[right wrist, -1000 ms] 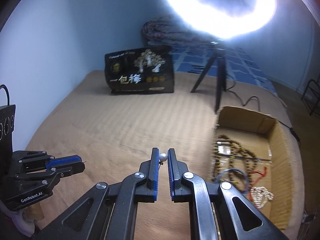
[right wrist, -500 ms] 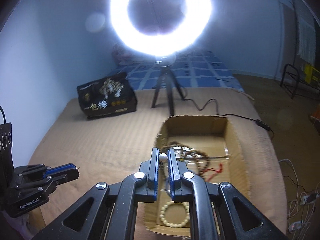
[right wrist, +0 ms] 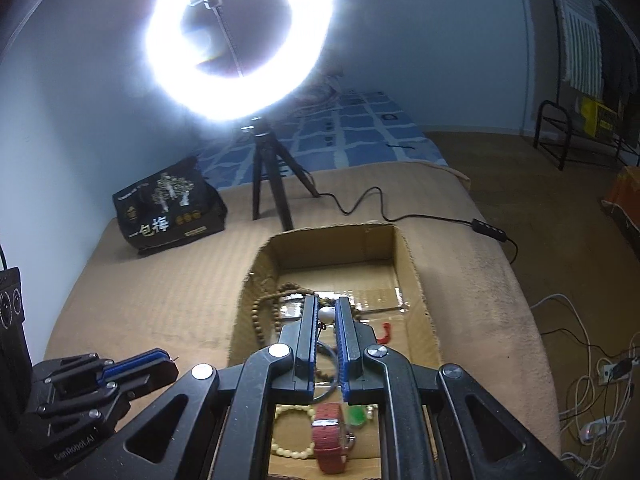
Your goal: Organize jewelry
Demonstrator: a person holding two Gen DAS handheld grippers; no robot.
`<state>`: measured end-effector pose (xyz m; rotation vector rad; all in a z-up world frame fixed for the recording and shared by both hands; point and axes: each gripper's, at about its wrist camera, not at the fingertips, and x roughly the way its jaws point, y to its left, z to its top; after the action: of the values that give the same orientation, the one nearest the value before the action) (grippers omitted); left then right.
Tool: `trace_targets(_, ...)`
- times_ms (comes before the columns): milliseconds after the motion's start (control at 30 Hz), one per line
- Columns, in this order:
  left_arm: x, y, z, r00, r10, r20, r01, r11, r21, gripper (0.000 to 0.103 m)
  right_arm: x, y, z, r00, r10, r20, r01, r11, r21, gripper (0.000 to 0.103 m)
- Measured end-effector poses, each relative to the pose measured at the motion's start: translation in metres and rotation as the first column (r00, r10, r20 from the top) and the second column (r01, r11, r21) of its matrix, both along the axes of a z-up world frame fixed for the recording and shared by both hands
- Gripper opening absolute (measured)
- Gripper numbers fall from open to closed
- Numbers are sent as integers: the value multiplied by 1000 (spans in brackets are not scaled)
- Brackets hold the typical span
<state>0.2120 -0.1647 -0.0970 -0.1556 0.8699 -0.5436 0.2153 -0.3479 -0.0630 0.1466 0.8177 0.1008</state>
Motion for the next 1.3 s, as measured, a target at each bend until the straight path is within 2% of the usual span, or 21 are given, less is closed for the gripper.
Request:
trace_targets(467, 7, -28, -13, 999, -29, -25, 29, 1000, 4, 6, 13, -8, -16, 999, -27, -29, 27, 1000, -3, 8)
trace_targets(533, 7, -29, -14, 999, -27, -20, 27, 1000, 12, 6, 13, -10, -17, 999, -32, -31, 32, 999, 0, 16)
trace_targets(567, 8, -29, -14, 1000, -24, -17, 24, 1000, 15, 6, 13, -11, -18, 999, -34, -31, 34, 999, 5, 23)
trace_targets(667, 9, -29, -14, 1000, -16, -11, 17, 999, 29, 7, 13, -13, -19, 999, -36, -34, 36, 999, 16, 33)
trace_targets(733, 8, -30, -15, 1000, -15, -10, 15, 999, 40, 7, 13, -13, -19, 999, -43, -34, 43, 999, 9, 48)
trace_targets(767, 8, -30, -15, 1000, -16, -9, 16, 999, 45, 15, 13, -13, -19, 998, -49, -31, 49, 999, 5, 62)
trace_targets(800, 8, -30, -15, 1000, -15, -7, 16, 999, 50, 29, 12, -13, -19, 998, -59, -26, 59, 998, 0, 73)
trace_targets(833, 7, -31, -15, 1000, -13, -1, 13, 998, 55, 37, 12, -13, -18, 997, -67, -23, 67, 998, -4, 77)
trace_targets(867, 6, -31, -15, 1000, -9, 4, 9, 998, 62, 50, 12, -14, -18, 997, -73, -21, 73, 997, -5, 83)
trace_targets(900, 5, -31, -13, 1000, -5, 15, 4, 998, 66, 57, 12, -14, -17, 997, -79, -18, 79, 997, -6, 86)
trace_targets(1300, 2, -31, -11, 1000, -3, 26, 1, 997, 78, 59, 9, -14, -10, 995, -100, -24, 99, 994, -37, 88)
